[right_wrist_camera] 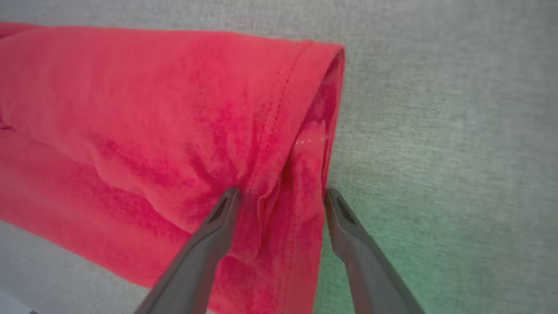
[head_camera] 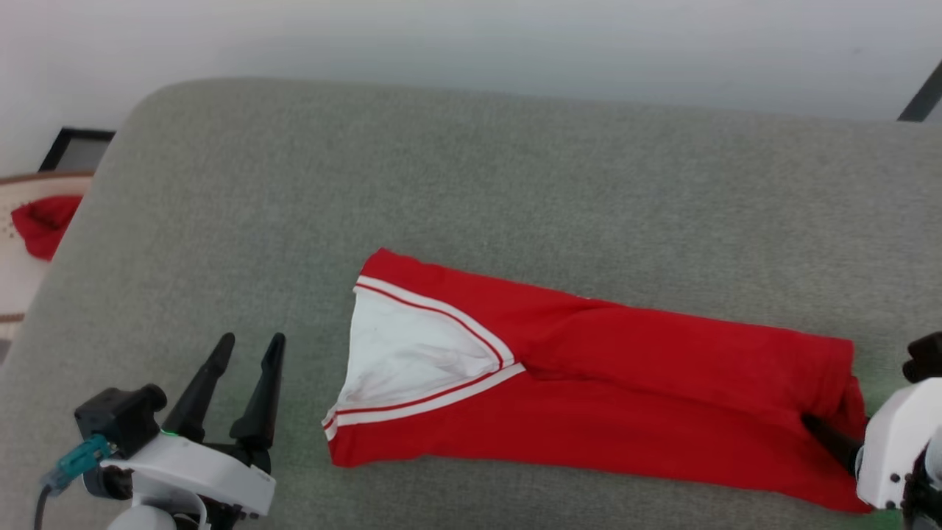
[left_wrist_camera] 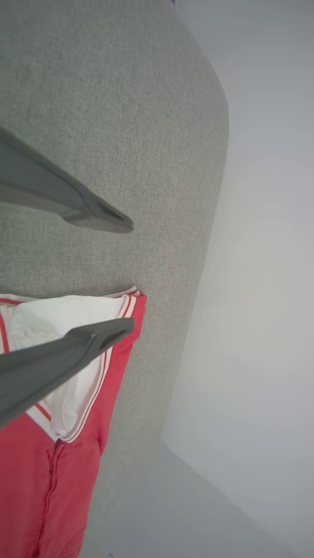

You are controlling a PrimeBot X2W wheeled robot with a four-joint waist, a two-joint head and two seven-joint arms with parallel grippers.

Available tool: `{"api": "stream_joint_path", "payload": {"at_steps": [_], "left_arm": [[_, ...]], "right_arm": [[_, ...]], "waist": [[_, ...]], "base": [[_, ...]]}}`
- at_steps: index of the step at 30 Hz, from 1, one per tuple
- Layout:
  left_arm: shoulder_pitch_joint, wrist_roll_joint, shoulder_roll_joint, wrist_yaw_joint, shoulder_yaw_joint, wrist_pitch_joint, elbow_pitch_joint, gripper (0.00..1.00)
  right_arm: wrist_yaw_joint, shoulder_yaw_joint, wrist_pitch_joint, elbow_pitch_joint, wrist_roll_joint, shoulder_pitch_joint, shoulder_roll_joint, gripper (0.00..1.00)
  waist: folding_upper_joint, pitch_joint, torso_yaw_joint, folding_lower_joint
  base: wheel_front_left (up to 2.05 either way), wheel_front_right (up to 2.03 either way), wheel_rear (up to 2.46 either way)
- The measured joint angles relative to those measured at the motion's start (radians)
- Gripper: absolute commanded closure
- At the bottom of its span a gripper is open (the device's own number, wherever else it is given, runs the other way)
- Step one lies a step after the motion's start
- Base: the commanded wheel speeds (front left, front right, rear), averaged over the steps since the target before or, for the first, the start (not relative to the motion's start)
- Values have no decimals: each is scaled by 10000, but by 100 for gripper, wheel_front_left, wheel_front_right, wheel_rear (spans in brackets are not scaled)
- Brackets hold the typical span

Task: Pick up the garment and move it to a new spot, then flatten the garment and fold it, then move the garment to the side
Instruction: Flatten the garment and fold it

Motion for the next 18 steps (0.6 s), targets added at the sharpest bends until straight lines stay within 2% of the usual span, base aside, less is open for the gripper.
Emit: {"api": "stream_joint_path", "payload": {"at_steps": [6,13,14,18], "left_arm": [[-15,307,-454,-221,334,0,121,0],[-11,529,-876,-416,548,0,247,0],[-5,535,-920,-424,594,0,274,0],[28,568,-1066,-472,721,0,318,0]], "right_arm": [[0,-69,566,640,29,-574,151,0],[4,-401,1756,1331,-180,-1144,320,0],[4,-395,1935,1361,-190,-1212,318,100],[-6,-384,2334,1383,-207,-1302,253,100]], "waist": [[0,348,229,0],[0,481,438,0],[0,486,454,0],[0,480,493,0]], "base": [[0,0,0],[0,0,0],[0,0,0],[0,0,0]]}}
